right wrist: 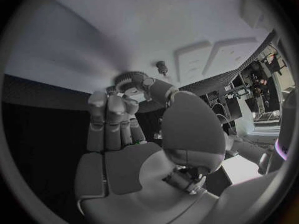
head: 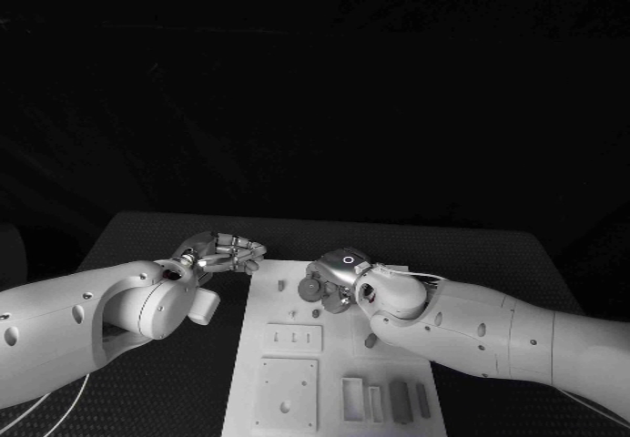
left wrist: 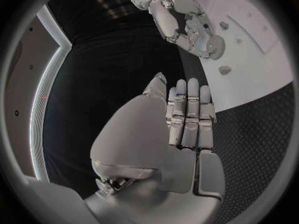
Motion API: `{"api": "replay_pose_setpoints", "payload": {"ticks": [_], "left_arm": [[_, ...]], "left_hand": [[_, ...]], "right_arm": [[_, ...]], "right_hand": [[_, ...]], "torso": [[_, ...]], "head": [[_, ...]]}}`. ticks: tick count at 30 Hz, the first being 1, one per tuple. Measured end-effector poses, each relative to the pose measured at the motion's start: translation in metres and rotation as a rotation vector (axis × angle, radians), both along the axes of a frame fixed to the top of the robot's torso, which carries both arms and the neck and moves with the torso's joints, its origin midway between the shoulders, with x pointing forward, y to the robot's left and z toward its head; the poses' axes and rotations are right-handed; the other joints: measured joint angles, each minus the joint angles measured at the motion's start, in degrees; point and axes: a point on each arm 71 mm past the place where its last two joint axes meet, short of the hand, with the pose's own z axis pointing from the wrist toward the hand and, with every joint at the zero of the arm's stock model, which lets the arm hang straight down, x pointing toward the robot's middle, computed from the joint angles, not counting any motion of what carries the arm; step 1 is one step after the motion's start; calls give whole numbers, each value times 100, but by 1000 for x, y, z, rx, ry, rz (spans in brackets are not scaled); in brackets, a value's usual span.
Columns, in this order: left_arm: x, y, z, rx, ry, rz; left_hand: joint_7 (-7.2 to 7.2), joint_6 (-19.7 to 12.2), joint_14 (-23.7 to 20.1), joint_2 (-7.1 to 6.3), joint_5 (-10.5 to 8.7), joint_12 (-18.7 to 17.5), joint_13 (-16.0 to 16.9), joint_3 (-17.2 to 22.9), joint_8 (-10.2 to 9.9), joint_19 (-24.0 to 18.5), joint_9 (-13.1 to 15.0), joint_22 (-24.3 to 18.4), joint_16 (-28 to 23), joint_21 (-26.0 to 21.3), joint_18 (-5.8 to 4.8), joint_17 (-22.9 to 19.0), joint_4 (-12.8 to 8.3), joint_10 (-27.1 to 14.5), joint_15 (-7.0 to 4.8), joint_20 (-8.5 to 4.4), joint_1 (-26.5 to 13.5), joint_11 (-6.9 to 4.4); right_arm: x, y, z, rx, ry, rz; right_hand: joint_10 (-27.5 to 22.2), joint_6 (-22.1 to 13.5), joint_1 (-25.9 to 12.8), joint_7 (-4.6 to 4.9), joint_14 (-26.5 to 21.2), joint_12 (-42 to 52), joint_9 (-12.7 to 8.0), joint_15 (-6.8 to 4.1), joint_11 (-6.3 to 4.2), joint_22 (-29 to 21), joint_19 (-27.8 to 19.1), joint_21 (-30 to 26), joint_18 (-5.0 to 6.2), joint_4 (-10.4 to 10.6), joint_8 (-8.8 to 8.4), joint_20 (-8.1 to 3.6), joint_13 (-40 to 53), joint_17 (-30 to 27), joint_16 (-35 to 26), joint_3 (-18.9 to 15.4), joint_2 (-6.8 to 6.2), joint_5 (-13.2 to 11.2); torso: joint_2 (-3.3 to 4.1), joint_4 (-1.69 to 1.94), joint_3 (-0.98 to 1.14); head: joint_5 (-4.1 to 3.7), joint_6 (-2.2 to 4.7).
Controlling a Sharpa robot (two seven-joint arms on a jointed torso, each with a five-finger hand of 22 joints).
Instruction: Assemble the parts on the task board
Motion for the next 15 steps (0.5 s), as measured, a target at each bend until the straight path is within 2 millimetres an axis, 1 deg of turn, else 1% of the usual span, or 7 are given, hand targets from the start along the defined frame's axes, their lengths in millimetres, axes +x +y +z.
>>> {"api": "replay_pose_setpoints", "payload": {"ticks": [1, 5, 8, 11, 12, 14, 15], "left_arm": [[0, 0, 0, 0, 0, 0], [0, 1, 0, 0, 0, 1], [0, 2, 0, 1, 0, 3], [0, 3, 0, 2, 0, 6], [0, 4, 0, 2, 0, 7], [0, 4, 0, 2, 0, 8], [1, 5, 0, 2, 1, 8]], "left_hand": [[0, 0, 0, 0, 0, 0, 0, 0, 0, 0, 0, 0, 0, 0, 0, 0, 0, 0, 0, 0, 0, 0], [0, 0, 0, 0, 0, 0, 0, 0, -1, 0, 0, 0, 0, 0, 0, 0, 0, 0, 0, 0, 0, 0], [0, 0, 0, 0, 0, 0, -1, 0, -1, 0, 2, 0, 0, 0, 0, 0, 0, 0, 0, 0, 0, 0], [0, 0, 0, 0, 0, 0, -1, 0, -1, 0, 5, -1, 0, 0, 0, 0, 0, 0, 0, 0, 0, 0], [0, 0, 0, 0, 0, 0, -1, 0, -1, 0, 5, -1, 0, 0, 0, 0, 0, 0, 0, 0, 0, 0], [0, 0, 0, 0, 0, 0, -1, 0, -1, 0, 5, -1, 0, 0, 0, -1, 0, 0, 0, 0, 0, 0], [0, 0, 0, 0, 0, 0, -1, 0, -1, 0, 5, -1, 0, 0, 0, -1, 0, 0, 0, 0, 0, 0]], "right_arm": [[0, -1, 0, 2, 2, -2], [1, -7, 1, 22, 1, -11], [0, -15, 3, 70, -3, -18], [2, -24, 12, 142, -4, -23], [3, -27, 16, 163, -3, -21], [4, -33, 25, 204, 4, -16], [5, -38, 30, 231, 12, -15]], "right_hand": [[11, 13, 12, -13, 4, 0, 8, -17, -26, 0, 0, 0, 1, 7, 31, 0, 0, 0, 0, 7, 12, 39], [11, 27, 35, -22, 11, 0, 55, -25, -26, 0, 0, 0, 8, 47, 98, 0, -7, 0, 0, 78, 35, 15], [45, 72, 35, -19, 34, 39, 56, -6, -12, 0, 0, 0, 10, 62, 131, 1, -13, 0, -1, 93, 35, -162], [54, 86, 35, -18, 35, 40, 56, -6, -4, 0, 3, 0, 10, 68, 131, -1, -15, 0, -1, 86, 35, -256], [54, 86, 24, -18, 35, 40, 56, -6, -4, 0, 12, 0, 11, 71, 131, -10, -15, 0, -1, 47, 24, -310], [54, 49, -348, 20, 35, 40, 55, -6, -4, 21, 15, 56, 11, 41, 131, -13, -15, 6, 0, -414, -33, -265], [54, 38, -424, 31, 35, 40, 55, -6, -4, 28, 21, 70, 11, 12, 131, -19, -15, 9, 0, -552, -32, -248]], "torso": [[0, 0, 0], [1, -2, 1], [1, -4, 1], [1, -8, 2], [1, -9, 3], [1, -15, 7], [0, -18, 9]], "head": [[0, -1], [-4, -2], [-11, 1], [-16, 15], [-18, 24], [-21, 35], [-21, 43]]}}
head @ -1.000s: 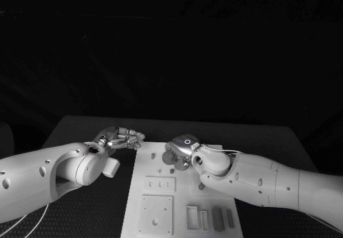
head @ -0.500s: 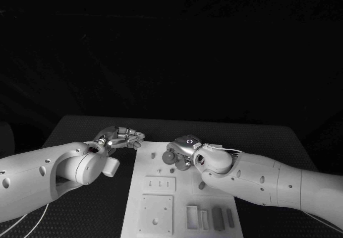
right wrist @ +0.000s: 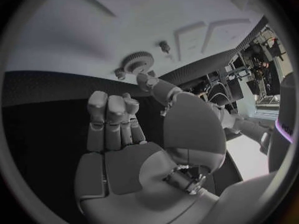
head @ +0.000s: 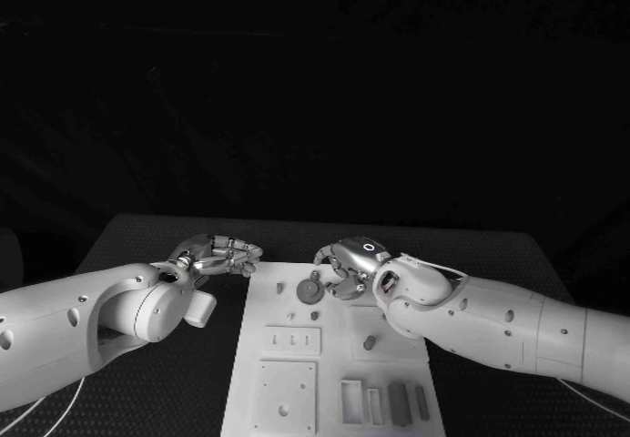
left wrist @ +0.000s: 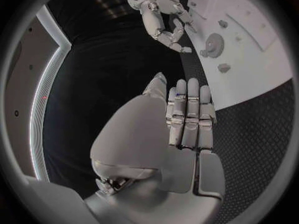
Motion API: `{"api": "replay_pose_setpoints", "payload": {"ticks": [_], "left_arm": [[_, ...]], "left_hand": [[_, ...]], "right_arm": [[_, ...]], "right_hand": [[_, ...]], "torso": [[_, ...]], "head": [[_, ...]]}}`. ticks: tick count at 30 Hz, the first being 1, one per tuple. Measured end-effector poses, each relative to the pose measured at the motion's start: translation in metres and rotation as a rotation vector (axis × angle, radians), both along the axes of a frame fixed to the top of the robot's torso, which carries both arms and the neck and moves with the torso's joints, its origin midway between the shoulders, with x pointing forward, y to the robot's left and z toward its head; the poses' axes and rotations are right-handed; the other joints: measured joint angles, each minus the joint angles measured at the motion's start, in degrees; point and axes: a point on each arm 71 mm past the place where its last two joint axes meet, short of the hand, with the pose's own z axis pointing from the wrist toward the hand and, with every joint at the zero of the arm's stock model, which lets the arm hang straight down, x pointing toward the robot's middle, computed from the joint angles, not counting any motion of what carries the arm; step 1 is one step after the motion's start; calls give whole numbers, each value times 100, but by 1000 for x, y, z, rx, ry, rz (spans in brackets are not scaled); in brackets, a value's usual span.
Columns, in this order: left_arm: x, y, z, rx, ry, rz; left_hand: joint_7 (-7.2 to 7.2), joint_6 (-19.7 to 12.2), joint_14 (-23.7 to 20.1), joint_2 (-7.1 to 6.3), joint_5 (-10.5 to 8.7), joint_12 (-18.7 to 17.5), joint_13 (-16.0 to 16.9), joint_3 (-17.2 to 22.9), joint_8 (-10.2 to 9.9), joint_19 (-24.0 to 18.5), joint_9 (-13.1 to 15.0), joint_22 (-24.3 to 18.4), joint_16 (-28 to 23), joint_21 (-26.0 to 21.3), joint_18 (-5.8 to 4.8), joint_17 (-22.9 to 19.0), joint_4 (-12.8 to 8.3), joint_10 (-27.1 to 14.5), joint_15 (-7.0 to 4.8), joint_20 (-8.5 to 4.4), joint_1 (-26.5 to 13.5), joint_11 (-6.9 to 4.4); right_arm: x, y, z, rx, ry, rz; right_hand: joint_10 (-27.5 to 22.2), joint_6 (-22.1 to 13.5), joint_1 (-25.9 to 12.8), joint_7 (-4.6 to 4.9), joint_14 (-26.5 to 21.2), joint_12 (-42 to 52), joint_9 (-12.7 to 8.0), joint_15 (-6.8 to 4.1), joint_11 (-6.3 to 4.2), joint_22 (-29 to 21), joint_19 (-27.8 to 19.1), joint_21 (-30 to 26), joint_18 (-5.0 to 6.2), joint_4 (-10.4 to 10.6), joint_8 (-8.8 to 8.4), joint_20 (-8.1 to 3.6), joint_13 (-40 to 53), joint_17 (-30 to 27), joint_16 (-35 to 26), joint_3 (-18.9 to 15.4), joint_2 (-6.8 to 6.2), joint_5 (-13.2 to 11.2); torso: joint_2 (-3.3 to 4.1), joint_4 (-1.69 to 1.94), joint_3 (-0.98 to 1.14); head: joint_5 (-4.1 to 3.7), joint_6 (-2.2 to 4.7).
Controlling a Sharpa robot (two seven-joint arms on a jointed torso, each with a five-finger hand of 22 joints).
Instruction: Assemble the parts on the task board
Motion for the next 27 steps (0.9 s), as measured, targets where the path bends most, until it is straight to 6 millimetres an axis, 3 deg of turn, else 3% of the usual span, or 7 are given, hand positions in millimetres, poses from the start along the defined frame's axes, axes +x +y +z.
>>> {"api": "replay_pose_setpoints", "payload": {"ticks": [5, 10, 14, 16, 22, 27], "left_arm": [[3, 4, 0, 4, -1, 9], [6, 8, -1, 9, -2, 20], [9, 10, -1, 11, -5, 22], [11, 9, -2, 11, -7, 18], [12, 8, -3, 9, -9, 7], [11, 9, -7, 9, -5, 3]], "left_hand": [[0, 0, 0, 0, 0, 0, 0, 0, 0, 0, 0, 0, 0, 0, 0, 5, 0, 0, 0, 0, 0, 0], [0, 0, 0, 0, 0, 0, 0, 0, 0, 0, 5, -1, 0, 0, 0, 5, 0, 0, 0, 0, 0, 0], [0, 0, 0, 0, 0, 0, 9, 0, 0, -1, 6, -1, 0, 0, 0, 8, 0, 0, 0, 1, 0, 0], [0, 0, 0, 0, 0, 0, 18, 0, 0, -21, 21, -1, 0, 0, 1, 16, 0, 0, 0, 20, 0, 0], [0, 0, 0, 0, 0, 0, 18, 0, 0, -20, 23, -2, 0, 23, 0, 21, 0, 0, 0, 21, 0, 0], [0, 0, 0, 0, 0, 0, 18, 0, 0, -21, 23, -2, -22, 23, 0, 22, 0, 0, 0, 20, 0, 0]], "right_arm": [[6, -28, 18, 89, 33, -18], [10, -69, 19, 123, 88, -60], [15, -103, 14, 117, 146, -91], [18, -115, 12, 114, 172, -103], [24, -135, 7, 106, 212, -122], [23, -152, 2, 96, 233, -139]], "right_hand": [[-28, -79, -209, 13, -14, 0, 15, 14, 19, -4, -12, -15, 0, -51, 0, -14, 0, 12, 0, -687, 85, -49], [-121, -90, -115, 1, -89, 22, 40, 44, 53, -20, -83, -67, -1, -64, 53, -22, 1, 21, 0, -862, 178, -80], [-168, -92, -47, 3, -127, 22, 52, 82, 101, -20, -141, -71, -6, -96, 96, -9, 1, 30, 0, -894, 245, -37], [-219, -100, -11, 12, -197, 22, 52, 82, 92, -17, -222, -94, -6, -165, 96, 31, 1, 46, 0, -1076, 281, 170], [-262, -111, 35, 23, -251, 21, 52, 102, 92, -1, -311, -120, -2, -267, 96, 82, -16, 56, 0, -1272, 326, 274], [-276, -118, 44, 30, -269, 21, 51, 84, 102, -2, -319, -121, 3, -267, 96, 90, -20, 56, -6, -1303, 334, 296]], "torso": [[-7, -16, 11], [-25, -44, 32], [-45, -90, 65], [-53, -118, 83], [-75, -169, 136], [-82, -192, 173]], "head": [[-29, 17], [-71, 36], [-87, 45], [-87, 56], [-78, 79], [-75, 69]]}}
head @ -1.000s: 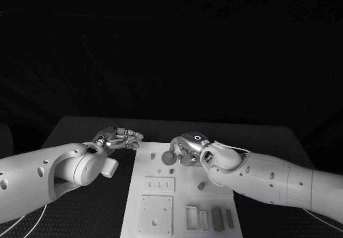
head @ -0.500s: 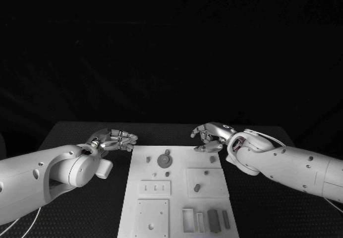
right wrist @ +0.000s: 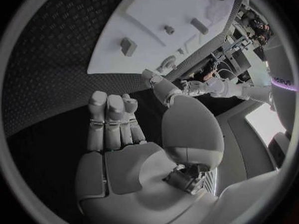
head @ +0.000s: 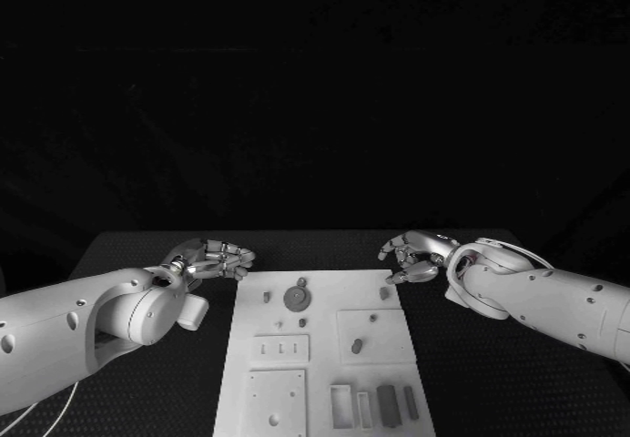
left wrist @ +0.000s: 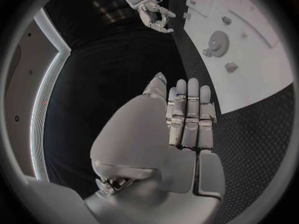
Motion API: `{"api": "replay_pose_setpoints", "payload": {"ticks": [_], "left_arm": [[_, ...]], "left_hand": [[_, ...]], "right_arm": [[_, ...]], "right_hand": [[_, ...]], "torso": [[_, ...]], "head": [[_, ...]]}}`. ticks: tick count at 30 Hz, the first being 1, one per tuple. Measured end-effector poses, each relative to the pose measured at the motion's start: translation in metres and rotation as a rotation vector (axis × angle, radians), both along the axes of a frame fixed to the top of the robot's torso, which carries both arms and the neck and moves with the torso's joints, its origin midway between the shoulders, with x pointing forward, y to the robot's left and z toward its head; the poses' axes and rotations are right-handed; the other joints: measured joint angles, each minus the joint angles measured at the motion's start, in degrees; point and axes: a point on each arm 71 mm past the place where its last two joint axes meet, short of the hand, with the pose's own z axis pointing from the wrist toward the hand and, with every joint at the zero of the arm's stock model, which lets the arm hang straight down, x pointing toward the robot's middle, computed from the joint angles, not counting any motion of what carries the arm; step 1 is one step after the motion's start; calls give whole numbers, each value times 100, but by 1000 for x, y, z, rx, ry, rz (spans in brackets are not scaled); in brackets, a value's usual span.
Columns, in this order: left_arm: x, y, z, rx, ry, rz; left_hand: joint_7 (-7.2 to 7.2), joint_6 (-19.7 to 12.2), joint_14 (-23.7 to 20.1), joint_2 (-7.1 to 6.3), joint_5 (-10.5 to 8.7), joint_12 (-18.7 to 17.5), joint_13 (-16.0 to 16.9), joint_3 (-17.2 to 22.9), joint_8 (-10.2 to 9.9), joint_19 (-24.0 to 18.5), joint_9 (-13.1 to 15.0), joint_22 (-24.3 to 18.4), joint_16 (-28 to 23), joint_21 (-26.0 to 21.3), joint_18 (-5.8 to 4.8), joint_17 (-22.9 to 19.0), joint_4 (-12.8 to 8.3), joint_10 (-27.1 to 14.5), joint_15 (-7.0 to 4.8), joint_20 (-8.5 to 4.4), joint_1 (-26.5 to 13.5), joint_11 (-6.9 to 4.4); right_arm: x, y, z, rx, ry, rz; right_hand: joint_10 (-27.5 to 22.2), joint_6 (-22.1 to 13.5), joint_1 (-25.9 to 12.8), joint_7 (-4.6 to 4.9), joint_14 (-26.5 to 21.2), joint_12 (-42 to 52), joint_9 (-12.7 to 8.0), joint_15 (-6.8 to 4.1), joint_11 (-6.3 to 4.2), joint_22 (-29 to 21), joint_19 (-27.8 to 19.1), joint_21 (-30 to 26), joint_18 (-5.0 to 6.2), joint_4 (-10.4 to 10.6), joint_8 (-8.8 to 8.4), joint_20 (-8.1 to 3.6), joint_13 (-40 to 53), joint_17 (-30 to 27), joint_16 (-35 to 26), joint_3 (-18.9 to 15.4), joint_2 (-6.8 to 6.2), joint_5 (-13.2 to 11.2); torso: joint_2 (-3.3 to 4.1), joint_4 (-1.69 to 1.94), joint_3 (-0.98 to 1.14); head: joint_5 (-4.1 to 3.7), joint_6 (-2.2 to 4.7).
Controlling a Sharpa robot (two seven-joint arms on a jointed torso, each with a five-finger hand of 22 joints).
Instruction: Assemble the parts on the task board
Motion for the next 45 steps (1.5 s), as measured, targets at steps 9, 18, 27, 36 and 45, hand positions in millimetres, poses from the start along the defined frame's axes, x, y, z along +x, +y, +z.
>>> {"api": "replay_pose_setpoints", "payload": {"ticks": [9, 18, 27, 36, 45], "left_arm": [[-1, 1, -3, 0, 4, -4], [-1, 3, -3, 2, 4, -2], [-1, 3, -3, 2, 4, -5], [-1, 3, -3, 1, 4, -6], [-1, 3, -4, 1, 4, -6]], "left_hand": [[0, 0, 0, 0, 0, 0, 0, 0, 0, 0, 5, 0, 0, 0, 0, 6, 0, 0, 0, 0, 0, 0], [0, 0, 0, 0, 0, 0, -1, 0, -24, 0, 10, -1, 0, 0, 0, 15, 0, 0, 0, 0, 0, 0], [0, 0, 0, 0, 0, 0, 4, 0, -24, 0, 10, -1, 0, 0, 0, 14, 0, 0, 0, 0, 0, 0], [20, -20, 0, 0, 0, -22, 3, 0, -24, 0, 9, -1, 0, 0, 0, 19, 0, 0, 0, 0, 0, 0], [20, -20, 0, 0, 0, -22, 3, 0, -24, 0, 15, 3, 0, 0, 0, 21, 0, 0, 0, 0, 0, 0]], "right_arm": [[-8, -11, -19, -9, 58, 3], [-11, -16, -29, -19, 94, 2], [-10, -13, -34, -27, 101, 9], [-14, -4, -54, -28, 106, 11], [-14, 4, -59, -11, 69, 11]], "right_hand": [[-26, -9, 1, 9, -42, 0, 0, -2, -10, 6, -51, -4, 15, -39, 0, 31, -14, 3, -15, -101, -1, 83], [-26, 15, 196, -15, -64, -1, -2, 18, -10, 22, -103, -25, 30, -95, 87, 61, -35, 5, -15, -76, 102, 812], [-26, 38, 276, -39, -65, 31, 4, 20, -10, 22, -102, -24, 43, -76, 116, 62, -68, 4, -15, -57, 137, -104], [-26, 39, 371, -39, -51, 60, 18, 7, -10, 16, -68, -24, 50, 63, 171, 32, -95, 3, -15, 161, 95, -940], [-25, 45, 371, -45, -16, 90, 3, -26, -11, 15, -15, -24, 57, 153, 171, 21, -108, 3, 19, 252, 94, -1035]], "torso": [[-3, -4, 20], [-3, -1, 8], [-6, -4, -1], [-9, 0, -5], [-12, 1, -8]], "head": [[-18, -19], [-3, -47], [-10, -97], [-17, -127], [10, -135]]}}
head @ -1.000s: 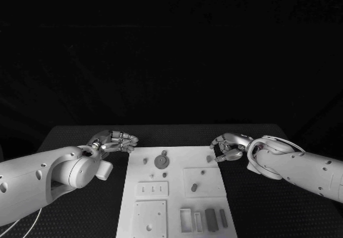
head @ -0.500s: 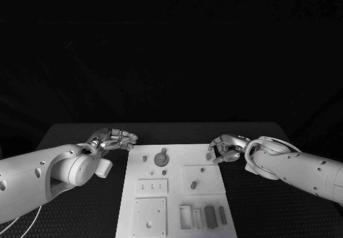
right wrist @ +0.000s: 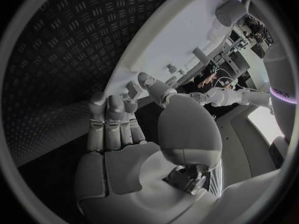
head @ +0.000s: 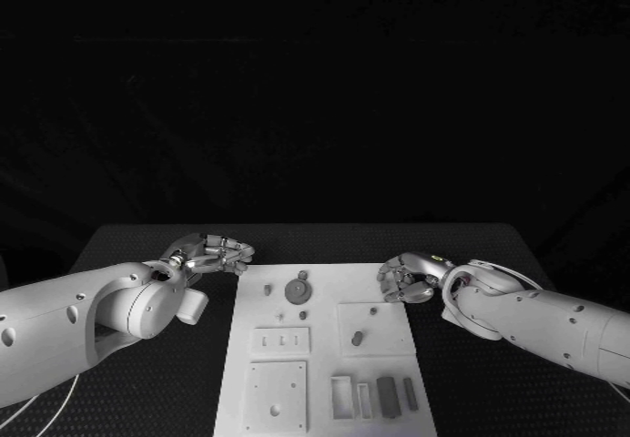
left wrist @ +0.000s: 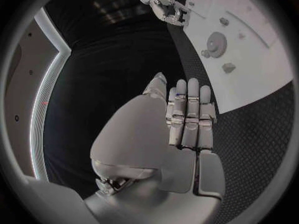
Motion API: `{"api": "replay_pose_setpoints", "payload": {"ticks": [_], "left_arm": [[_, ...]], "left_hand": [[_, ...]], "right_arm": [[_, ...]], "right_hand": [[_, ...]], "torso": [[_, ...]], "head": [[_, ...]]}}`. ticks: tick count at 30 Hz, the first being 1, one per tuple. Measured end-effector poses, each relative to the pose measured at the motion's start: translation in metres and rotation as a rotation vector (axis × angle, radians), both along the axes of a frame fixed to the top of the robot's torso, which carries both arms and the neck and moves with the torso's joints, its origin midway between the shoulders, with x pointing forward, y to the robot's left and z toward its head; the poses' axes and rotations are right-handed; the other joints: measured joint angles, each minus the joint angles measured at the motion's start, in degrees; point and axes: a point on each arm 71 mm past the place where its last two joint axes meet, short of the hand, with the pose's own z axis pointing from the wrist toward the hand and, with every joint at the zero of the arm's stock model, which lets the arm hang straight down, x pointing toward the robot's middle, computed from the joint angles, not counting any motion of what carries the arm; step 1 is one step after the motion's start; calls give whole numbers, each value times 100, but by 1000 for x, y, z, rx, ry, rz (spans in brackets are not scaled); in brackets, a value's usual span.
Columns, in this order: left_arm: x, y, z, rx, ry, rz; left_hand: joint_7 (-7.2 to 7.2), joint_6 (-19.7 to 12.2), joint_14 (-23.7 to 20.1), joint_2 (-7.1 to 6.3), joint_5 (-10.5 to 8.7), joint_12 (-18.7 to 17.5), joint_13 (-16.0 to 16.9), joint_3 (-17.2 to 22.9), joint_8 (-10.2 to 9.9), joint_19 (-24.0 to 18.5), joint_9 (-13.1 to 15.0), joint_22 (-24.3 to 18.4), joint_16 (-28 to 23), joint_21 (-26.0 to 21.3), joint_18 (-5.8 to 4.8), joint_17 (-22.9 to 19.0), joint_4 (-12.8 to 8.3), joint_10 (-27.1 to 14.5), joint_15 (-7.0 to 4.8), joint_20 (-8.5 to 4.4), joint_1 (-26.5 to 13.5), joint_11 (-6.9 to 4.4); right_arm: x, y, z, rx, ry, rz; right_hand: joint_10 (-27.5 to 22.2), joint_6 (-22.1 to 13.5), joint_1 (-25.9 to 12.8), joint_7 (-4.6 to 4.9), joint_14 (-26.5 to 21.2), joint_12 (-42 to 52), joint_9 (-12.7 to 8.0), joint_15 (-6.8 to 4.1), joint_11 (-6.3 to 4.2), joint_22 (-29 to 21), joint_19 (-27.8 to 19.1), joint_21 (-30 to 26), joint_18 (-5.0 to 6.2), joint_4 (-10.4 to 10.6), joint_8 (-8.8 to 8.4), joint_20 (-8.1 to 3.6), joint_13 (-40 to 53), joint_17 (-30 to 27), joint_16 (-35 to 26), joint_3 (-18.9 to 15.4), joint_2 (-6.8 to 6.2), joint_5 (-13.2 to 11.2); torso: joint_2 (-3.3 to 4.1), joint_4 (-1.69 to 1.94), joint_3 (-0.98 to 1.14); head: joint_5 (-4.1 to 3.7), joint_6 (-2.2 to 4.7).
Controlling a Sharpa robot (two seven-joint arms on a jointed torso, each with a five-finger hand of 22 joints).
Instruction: Assemble the parts on the task board
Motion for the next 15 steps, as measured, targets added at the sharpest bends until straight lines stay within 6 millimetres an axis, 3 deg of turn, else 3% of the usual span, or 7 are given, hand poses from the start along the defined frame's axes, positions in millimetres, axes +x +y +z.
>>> {"api": "replay_pose_setpoints", "payload": {"ticks": [9, 15], "left_arm": [[0, 0, 0, 0, 1, 0], [0, 1, 0, 0, 1, -1]], "left_hand": [[0, 0, 0, 0, 0, 0, 2, 0, 0, 0, 0, -1, 0, 0, 0, 3, 0, 0, 0, 0, 0, 0], [0, 0, 0, 0, 0, 0, 5, 0, 0, 0, 4, -1, 0, 0, 0, 3, 0, 0, 0, 0, 0, 0]], "right_arm": [[0, 2, -2, 5, -16, -2], [0, 1, -2, 6, -26, -4]], "right_hand": [[43, 23, 64, -23, 36, 22, -2, -32, -42, 0, 54, 25, 5, 83, 61, -28, -14, -1, 11, 169, 20, -145], [54, 43, 97, -43, 54, 23, 47, -34, -51, 0, 92, 53, 8, 200, 192, -53, -27, 12, 38, 346, 8, -169]], "torso": [[-1, -4, -3], [-1, -5, -3]], "head": [[13, 6], [13, -1]]}}
